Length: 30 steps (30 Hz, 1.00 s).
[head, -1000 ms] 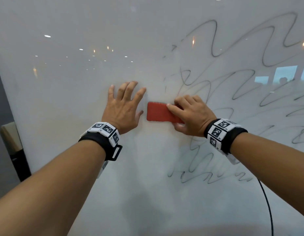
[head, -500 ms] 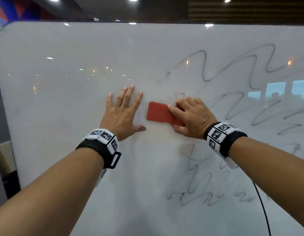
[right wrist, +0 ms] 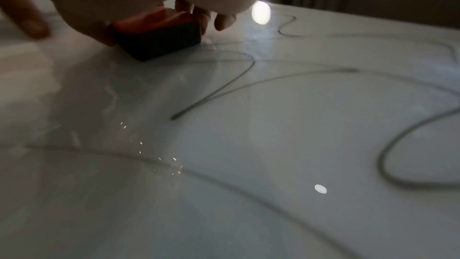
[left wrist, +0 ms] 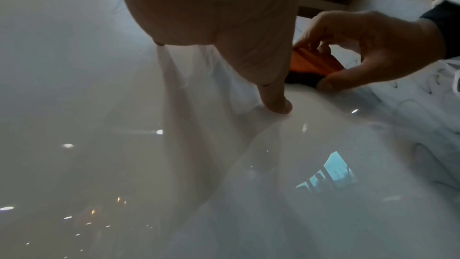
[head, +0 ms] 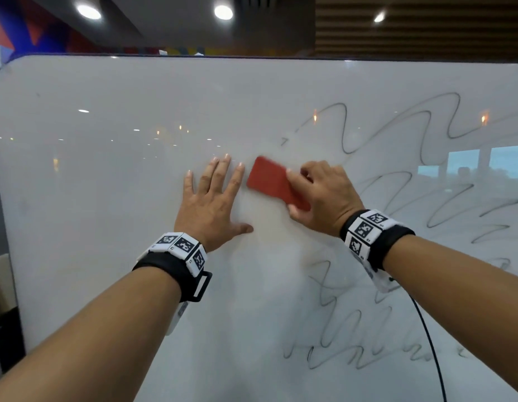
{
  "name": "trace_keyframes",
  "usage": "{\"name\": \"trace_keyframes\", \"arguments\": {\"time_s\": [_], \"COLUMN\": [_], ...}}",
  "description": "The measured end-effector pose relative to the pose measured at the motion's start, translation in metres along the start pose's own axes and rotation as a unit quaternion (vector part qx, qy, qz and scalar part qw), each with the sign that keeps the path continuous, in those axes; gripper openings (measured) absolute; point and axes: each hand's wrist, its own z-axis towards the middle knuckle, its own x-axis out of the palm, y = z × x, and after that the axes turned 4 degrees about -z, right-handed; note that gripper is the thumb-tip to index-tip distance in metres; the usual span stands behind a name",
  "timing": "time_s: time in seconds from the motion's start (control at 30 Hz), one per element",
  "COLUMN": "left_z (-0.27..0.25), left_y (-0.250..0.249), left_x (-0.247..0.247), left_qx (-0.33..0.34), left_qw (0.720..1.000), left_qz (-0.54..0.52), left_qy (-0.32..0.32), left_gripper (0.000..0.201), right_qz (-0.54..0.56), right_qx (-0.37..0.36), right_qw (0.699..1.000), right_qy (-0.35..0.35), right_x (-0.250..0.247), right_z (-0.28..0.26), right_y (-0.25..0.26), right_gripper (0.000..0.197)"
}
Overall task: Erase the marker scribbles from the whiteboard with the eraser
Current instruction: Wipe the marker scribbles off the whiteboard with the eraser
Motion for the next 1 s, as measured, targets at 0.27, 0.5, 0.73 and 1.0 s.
{"name": "trace_keyframes", "arguments": {"time_s": [0.27, 0.5, 0.73, 1.0], "left_z": [0.007, 0.019, 0.017, 0.016], "left_y": [-0.010, -0.023, -0.022, -0.020], "left_x": [-0.010, -0.008, -0.003, 0.001], "left_qx": [-0.007, -0.021, -0.016, -0.017], "left_qw": [0.999, 1.000, 0.999, 0.999], "left_qz": [0.006, -0.005, -0.012, -0.009], "left_qy": [-0.038, -0.006, -0.025, -0.027], "left_gripper": [0.114, 0.125, 0.123, 0.121], "right_qz": [-0.007, -0.059, -0.047, -0.023], "right_qx": [0.073, -0.028, -0.077, 0.017], "right_qw": [0.997, 0.998, 0.996, 0.999], "right_qy": [-0.011, 0.005, 0.014, -0.014], "right_x": [-0.011, -0.015, -0.010, -0.009], "right_z": [0.022, 0.023, 0.020, 0.031], "right_y": [-0.025, -0.041, -0.032, -0.033], "right_gripper": [0.064, 0.060, 0.061, 0.062]}}
